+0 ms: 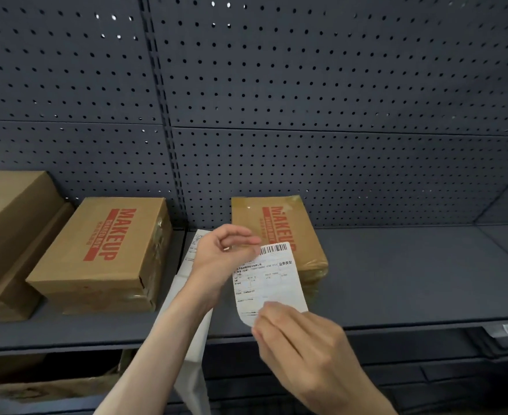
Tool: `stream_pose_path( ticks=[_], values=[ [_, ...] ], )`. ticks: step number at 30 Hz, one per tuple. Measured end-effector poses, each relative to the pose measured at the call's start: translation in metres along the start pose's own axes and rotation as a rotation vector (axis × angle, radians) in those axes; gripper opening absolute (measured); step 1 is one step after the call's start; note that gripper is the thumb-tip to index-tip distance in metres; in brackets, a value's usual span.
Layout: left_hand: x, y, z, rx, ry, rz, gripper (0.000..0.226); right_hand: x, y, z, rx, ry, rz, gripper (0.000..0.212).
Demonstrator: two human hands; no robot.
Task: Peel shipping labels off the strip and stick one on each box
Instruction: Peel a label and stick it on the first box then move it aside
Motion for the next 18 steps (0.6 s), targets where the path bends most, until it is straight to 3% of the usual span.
stream_pose_path(
  ticks=[3,5,9,11,14,18],
  values=[
    [-0.005,-0.008,-0.004,-0.018,-0.028,-0.069,0.025,-0.003,0.011,-0.001,0.12,-0.119,-0.095,0.031],
    [-0.008,-0.016,-0.006,-0.003,-0.034,-0.117,0.024,-0.018,0.014,0.0,0.157,-0.274,-0.309,0.048],
    [-0.018,-0.033,-0.014,0.048,-0.009,-0.175,0.023,-0.063,0.01,-0.006,-0.033,-0.449,-1.077,0.035],
    [-0.023,-0.042,-0.02,0.058,-0.011,-0.191,0.022,-0.085,0.009,-0.016,0.014,-0.666,-1.422,0.019],
    [-0.029,-0.054,-0.03,0.064,-0.064,-0.227,0.02,-0.103,0.008,-0.023,0.186,-0.774,-1.494,0.004],
    [-0.035,-0.075,-0.035,-0.002,-0.195,-0.332,0.014,-0.119,0.002,-0.028,0.196,-0.693,-1.499,0.003]
  ],
)
Point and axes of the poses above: each hand's wrist, its own y-axis away from the middle knuckle, its own z-axis out of the back of the hand, x = y × z, the point moved 2 cm from there along -y, towards the middle knuckle, and after that the axes turned 10 degrees about -x, right-handed, at the moved point
